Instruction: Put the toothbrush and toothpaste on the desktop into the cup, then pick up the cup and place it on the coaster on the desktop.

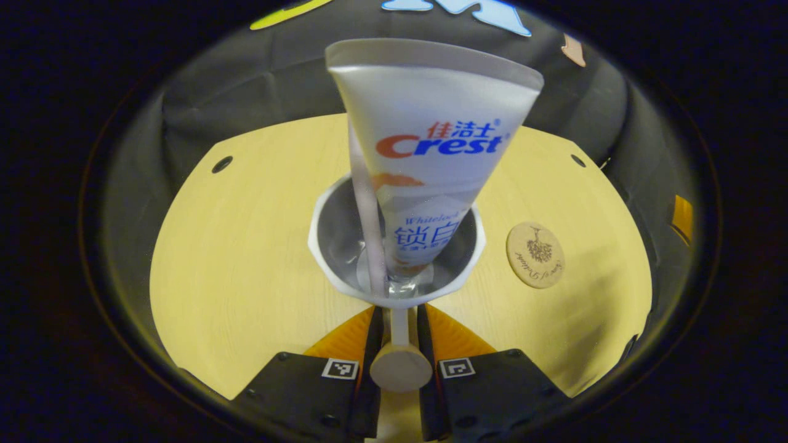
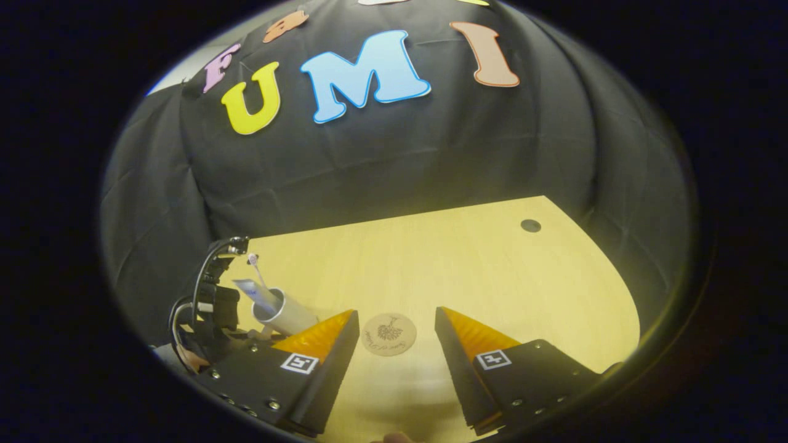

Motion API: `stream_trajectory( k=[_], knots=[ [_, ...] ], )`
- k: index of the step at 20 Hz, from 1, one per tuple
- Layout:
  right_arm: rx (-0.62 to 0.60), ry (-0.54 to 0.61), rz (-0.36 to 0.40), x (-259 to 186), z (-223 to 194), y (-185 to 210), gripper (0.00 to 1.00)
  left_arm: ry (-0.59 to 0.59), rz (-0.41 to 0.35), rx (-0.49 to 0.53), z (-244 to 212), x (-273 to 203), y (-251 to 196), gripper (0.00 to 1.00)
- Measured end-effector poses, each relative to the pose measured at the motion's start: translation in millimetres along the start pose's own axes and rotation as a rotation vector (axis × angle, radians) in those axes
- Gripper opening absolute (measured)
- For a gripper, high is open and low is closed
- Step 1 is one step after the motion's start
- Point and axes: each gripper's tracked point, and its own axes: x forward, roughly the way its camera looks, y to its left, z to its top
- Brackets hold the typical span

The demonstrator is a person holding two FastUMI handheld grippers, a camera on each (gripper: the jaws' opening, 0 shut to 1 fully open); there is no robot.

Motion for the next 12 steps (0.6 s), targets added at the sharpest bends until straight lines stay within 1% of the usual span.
stream_trajectory(
  k=[4,7,12],
  knots=[
    [0.004,-0.003,-0.007,-6.8,-2.6,-9.2,0.78,-0.029,-0.026,0.056,5.2,6.6,-36.1,0.34],
    [0.007,-0.01,-0.023,-14.4,-2.5,-21.5,0.78,-0.037,-0.063,0.086,9.5,8.0,-69.3,0.33],
    [0.027,-0.02,-0.056,-26.8,-2.2,-53.3,0.78,-0.039,-0.102,0.14,16.6,19.5,-119.8,0.33]
  ],
)
